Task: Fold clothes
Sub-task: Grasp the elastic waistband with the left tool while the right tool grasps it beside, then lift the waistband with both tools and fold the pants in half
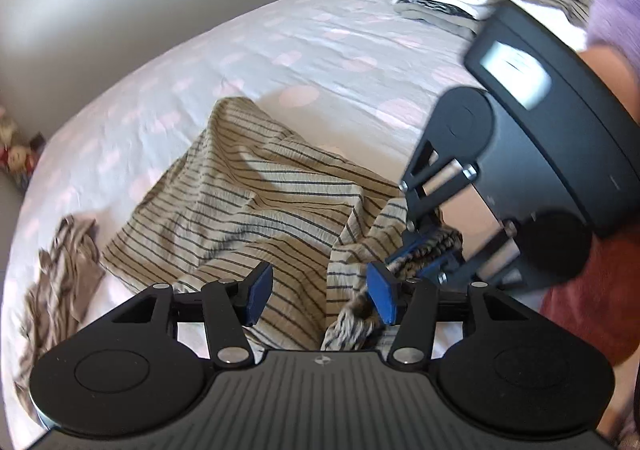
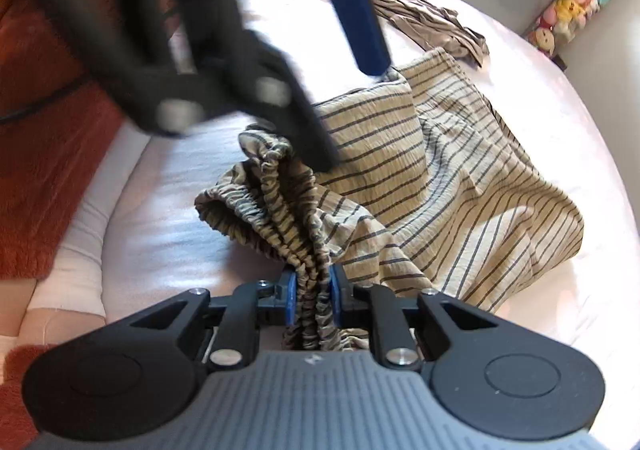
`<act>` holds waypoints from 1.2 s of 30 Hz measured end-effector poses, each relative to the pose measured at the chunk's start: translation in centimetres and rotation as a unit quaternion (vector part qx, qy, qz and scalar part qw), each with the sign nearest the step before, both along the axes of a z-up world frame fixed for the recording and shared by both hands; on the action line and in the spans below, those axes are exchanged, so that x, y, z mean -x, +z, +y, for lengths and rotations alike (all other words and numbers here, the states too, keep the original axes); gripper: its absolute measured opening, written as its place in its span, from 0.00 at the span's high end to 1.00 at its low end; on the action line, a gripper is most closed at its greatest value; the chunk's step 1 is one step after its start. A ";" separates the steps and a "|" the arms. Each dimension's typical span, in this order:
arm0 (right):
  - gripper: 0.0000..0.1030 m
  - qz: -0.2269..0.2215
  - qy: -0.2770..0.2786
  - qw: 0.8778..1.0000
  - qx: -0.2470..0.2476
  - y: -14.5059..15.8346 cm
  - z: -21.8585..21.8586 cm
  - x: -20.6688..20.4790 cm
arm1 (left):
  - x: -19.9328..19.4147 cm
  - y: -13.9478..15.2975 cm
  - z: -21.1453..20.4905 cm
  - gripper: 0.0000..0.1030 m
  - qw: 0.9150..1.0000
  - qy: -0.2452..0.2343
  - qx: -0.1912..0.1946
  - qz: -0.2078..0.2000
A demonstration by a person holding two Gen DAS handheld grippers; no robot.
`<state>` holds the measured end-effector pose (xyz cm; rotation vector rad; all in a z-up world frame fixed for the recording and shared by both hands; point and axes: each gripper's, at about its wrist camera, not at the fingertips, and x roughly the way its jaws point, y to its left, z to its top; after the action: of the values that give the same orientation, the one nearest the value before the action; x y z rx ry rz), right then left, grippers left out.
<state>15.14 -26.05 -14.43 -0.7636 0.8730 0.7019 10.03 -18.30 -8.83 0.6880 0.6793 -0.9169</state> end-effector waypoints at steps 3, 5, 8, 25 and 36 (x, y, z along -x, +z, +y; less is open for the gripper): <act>0.82 0.014 -0.007 1.000 -0.013 0.2 0.1 0.2 | 1.1 0.3 0.5 0.47 0.999 -0.034 0.001 -0.003; 0.82 0.020 -0.009 1.000 -0.022 0.3 0.0 0.8 | 1.9 0.2 0.6 0.45 0.998 -0.058 -0.001 -0.010; 0.82 0.033 -0.008 0.999 -0.032 0.4 -0.1 0.0 | 2.9 -0.9 -0.2 0.44 0.995 -0.089 -0.024 -0.041; 0.82 0.054 -0.013 0.995 -0.080 2.6 -1.6 0.3 | 6.8 -6.5 -3.1 0.41 0.940 -0.171 -0.181 -0.233; 0.74 0.021 -0.010 0.997 -0.076 2.1 -1.7 2.5 | 4.7 -5.2 -3.6 0.79 0.962 -0.150 -0.170 -0.151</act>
<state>12.68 -27.78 -12.30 -0.6052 0.8530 0.7604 5.32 -21.91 -13.99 1.2379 0.4675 -0.9524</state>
